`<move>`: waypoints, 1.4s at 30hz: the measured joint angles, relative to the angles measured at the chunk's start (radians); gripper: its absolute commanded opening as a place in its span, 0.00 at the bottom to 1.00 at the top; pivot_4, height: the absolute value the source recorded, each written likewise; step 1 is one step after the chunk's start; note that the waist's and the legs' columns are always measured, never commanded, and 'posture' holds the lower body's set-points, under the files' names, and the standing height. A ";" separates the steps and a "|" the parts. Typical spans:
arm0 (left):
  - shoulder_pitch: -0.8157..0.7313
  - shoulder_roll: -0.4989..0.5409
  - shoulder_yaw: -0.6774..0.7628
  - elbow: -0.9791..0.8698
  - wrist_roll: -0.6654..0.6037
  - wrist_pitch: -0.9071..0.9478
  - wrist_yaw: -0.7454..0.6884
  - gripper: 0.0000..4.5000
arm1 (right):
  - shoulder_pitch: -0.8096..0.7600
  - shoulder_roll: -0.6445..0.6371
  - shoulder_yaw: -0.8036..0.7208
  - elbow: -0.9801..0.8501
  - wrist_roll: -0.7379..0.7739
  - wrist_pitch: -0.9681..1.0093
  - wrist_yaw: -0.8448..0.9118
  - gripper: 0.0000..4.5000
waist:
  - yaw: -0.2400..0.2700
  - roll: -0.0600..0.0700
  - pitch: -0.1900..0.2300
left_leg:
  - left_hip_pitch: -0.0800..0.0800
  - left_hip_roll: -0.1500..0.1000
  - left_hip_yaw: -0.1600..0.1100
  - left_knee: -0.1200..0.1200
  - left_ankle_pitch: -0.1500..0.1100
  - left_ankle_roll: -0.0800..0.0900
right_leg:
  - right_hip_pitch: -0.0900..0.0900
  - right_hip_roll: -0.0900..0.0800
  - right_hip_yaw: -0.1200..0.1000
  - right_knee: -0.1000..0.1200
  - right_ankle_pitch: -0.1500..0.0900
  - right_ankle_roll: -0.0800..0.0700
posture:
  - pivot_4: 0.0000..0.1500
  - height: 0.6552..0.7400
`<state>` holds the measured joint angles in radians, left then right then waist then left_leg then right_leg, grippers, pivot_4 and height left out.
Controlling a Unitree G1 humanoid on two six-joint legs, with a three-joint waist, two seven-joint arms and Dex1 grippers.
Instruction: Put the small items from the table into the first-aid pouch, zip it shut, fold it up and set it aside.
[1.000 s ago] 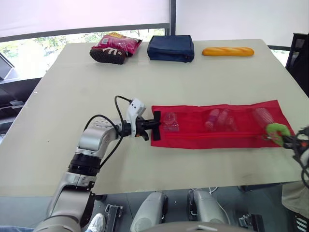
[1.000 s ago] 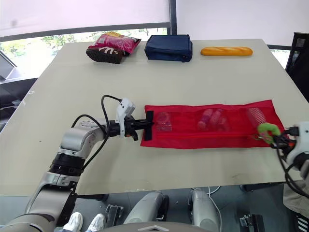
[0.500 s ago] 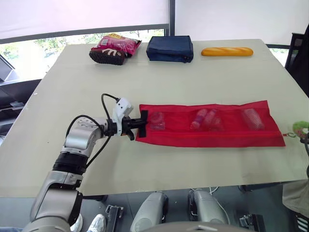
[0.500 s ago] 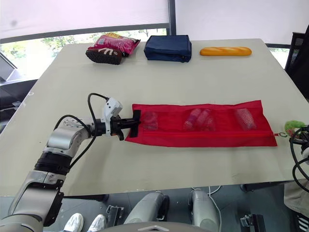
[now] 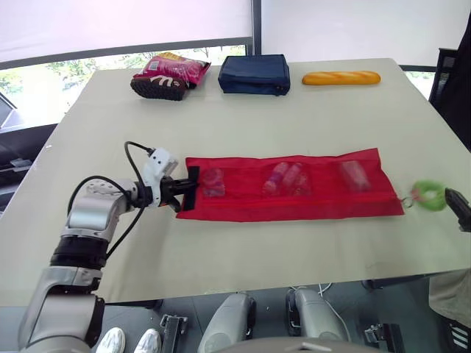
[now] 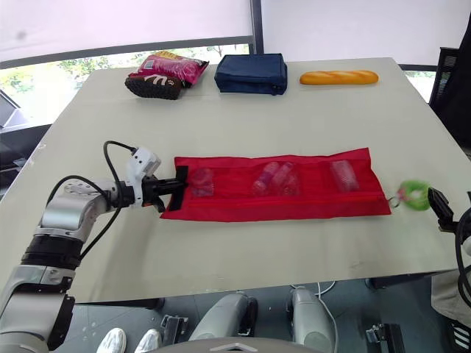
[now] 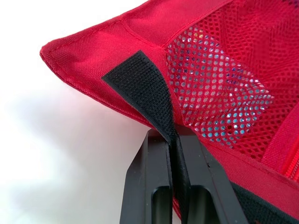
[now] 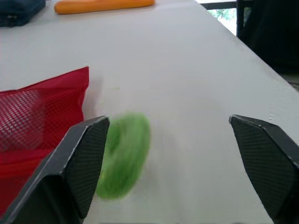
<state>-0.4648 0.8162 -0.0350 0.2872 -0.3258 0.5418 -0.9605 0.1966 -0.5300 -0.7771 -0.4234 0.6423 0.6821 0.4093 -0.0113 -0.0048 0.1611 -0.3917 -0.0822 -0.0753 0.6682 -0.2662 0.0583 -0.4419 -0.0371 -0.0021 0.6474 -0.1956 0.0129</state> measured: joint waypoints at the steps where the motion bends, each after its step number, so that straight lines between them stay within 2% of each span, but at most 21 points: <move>1: 0.002 0.012 0.001 0.006 0.003 -0.008 -0.004 0.00 | 0.013 0.007 0.004 -0.018 0.008 0.000 0.004 0.97 | -0.002 0.000 0.000 | 0.000 0.000 0.000 0.000 0.000 0.000 | 0.000 0.000 0.000 0.000 0.000 0.000 | 1.00 0.99; 3: 0.006 0.049 0.005 0.033 0.017 -0.031 -0.020 0.00 | 0.048 0.027 0.029 -0.059 0.015 -0.017 0.018 0.97 | -0.004 0.000 0.000 | 0.001 0.000 0.000 -0.001 0.000 0.000 | 0.000 0.000 0.000 0.000 0.000 0.000 | 1.00 0.99; 4: 0.005 0.063 0.007 0.052 0.022 -0.042 -0.026 0.07 | 0.063 0.032 0.045 -0.073 0.015 -0.029 0.024 0.99 | -0.004 0.000 0.000 | 0.001 0.000 0.000 -0.001 0.000 0.000 | 0.000 0.000 0.000 0.000 0.000 0.000 | 1.00 0.99; 7: -0.010 0.082 0.024 0.129 0.044 -0.077 -0.031 0.32 | 0.096 0.056 0.092 -0.102 0.016 -0.058 0.042 1.00 | 0.001 0.000 0.000 | 0.000 0.000 0.000 -0.001 0.000 0.000 | 0.000 0.000 0.000 0.000 0.000 0.000 | 1.00 0.99; 11: -0.019 0.097 0.037 0.183 0.067 -0.167 -0.073 0.77 | 0.122 0.084 0.161 -0.144 0.039 -0.065 0.053 1.00 | 0.002 0.000 0.000 | 0.000 0.000 0.000 0.000 0.000 -0.001 | 0.000 0.000 0.000 0.000 0.000 0.000 | 1.00 0.99; 13: -0.021 0.102 0.044 0.200 0.068 -0.213 -0.099 0.95 | 0.130 0.085 0.185 -0.161 0.052 -0.061 0.054 1.00 | 0.004 0.000 0.000 | -0.001 0.000 0.000 0.000 0.000 -0.001 | 0.000 0.000 -0.001 0.000 0.000 0.000 | 1.00 0.99; 14: -0.024 0.110 0.049 0.210 0.069 -0.243 -0.119 0.98 | 0.135 0.086 0.201 -0.173 0.067 -0.058 0.055 1.00 | 0.006 0.000 0.000 | -0.001 0.000 0.000 0.000 0.000 -0.001 | -0.001 0.000 -0.001 0.000 0.000 0.000 | 1.00 0.99; 20: -0.048 0.147 0.114 0.172 0.017 -0.393 -0.300 0.98 | 0.152 0.091 0.314 -0.201 0.069 -0.033 0.032 1.00 | 0.017 0.000 0.000 | -0.003 0.000 0.000 0.001 0.000 -0.001 | -0.001 -0.001 -0.001 -0.001 0.000 0.000 | 1.00 0.99; 25: -0.077 0.120 0.149 -0.040 -0.136 -0.316 -0.417 0.98 | 0.102 0.090 0.390 -0.146 0.041 -0.030 0.012 1.00 | 0.026 -0.001 0.000 | -0.003 0.000 0.000 0.002 0.000 -0.001 | -0.001 -0.001 -0.001 -0.002 0.000 0.000 | 1.00 0.99; 26: -0.078 0.117 0.149 -0.050 -0.141 -0.311 -0.419 0.98 | 0.099 0.090 0.392 -0.144 0.039 -0.030 0.011 1.00 | 0.026 -0.001 0.000 | -0.003 0.000 0.000 0.002 0.000 -0.001 | -0.001 -0.001 -0.001 -0.002 0.000 0.000 | 1.00 0.99; 27: -0.076 0.095 0.138 -0.157 -0.191 -0.255 -0.438 0.98 | 0.067 0.088 0.418 -0.114 0.016 -0.028 -0.009 1.00 | 0.025 -0.001 0.000 | -0.003 0.000 0.000 0.002 0.000 -0.001 | -0.001 -0.001 -0.001 -0.002 0.000 0.000 | 1.00 0.99; 31: -0.075 0.082 0.098 -0.336 -0.258 -0.153 -0.440 0.98 | 0.009 0.088 0.428 -0.051 -0.035 -0.009 -0.069 1.00 | 0.023 -0.001 0.000 | -0.003 0.000 0.000 0.002 0.000 -0.001 | -0.001 0.000 -0.001 -0.002 0.000 0.000 | 1.00 0.99; 34: -0.079 0.081 0.091 -0.422 -0.294 -0.100 -0.439 0.98 | -0.014 0.089 0.429 -0.036 -0.045 0.011 -0.094 1.00 | 0.023 -0.001 0.000 | -0.003 0.000 0.000 0.002 0.001 -0.001 | -0.001 0.000 -0.001 -0.002 0.000 0.000 | 1.00 0.99; 42: -0.132 0.040 0.062 -0.541 -0.361 -0.023 -0.421 0.98 | -0.061 0.125 0.423 -0.026 0.094 0.107 -0.082 1.00 | 0.023 -0.001 0.000 | -0.003 0.000 0.000 0.002 0.001 -0.001 | 0.000 0.001 -0.001 -0.002 0.000 0.000 | 1.00 0.99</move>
<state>-0.5966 0.8560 0.0273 -0.2538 -0.6872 0.5184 -1.3816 0.1355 -0.4051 -0.3544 -0.4494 0.7367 0.7887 0.3277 0.0112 -0.0055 0.1613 -0.3946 -0.0825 -0.0755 0.6701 -0.2656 0.0575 -0.4424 -0.0364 -0.0034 0.6458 -0.1957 0.0129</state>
